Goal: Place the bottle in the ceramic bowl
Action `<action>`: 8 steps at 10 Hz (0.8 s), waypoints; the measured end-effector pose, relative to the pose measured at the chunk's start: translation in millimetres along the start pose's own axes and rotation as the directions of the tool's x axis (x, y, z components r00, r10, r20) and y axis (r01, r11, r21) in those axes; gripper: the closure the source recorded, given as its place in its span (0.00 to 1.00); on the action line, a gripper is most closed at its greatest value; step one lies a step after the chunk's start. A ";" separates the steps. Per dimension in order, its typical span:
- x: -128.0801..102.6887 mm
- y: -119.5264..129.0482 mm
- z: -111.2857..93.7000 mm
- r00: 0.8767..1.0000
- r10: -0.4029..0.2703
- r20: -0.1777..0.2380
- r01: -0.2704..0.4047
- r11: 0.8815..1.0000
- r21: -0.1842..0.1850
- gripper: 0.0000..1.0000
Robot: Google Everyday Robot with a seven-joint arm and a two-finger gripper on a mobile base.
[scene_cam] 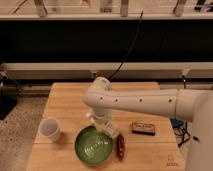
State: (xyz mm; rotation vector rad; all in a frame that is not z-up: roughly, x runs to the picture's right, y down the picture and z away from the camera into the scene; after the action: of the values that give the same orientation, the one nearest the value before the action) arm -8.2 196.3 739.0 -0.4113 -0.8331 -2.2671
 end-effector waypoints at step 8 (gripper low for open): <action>-6.8 -40.9 -0.2 0.992 -0.102 -0.080 0.105 0.994 0.042 1.00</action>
State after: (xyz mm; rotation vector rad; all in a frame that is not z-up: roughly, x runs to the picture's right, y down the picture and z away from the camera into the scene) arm -31.6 222.6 717.2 -0.2618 -0.8835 -2.3381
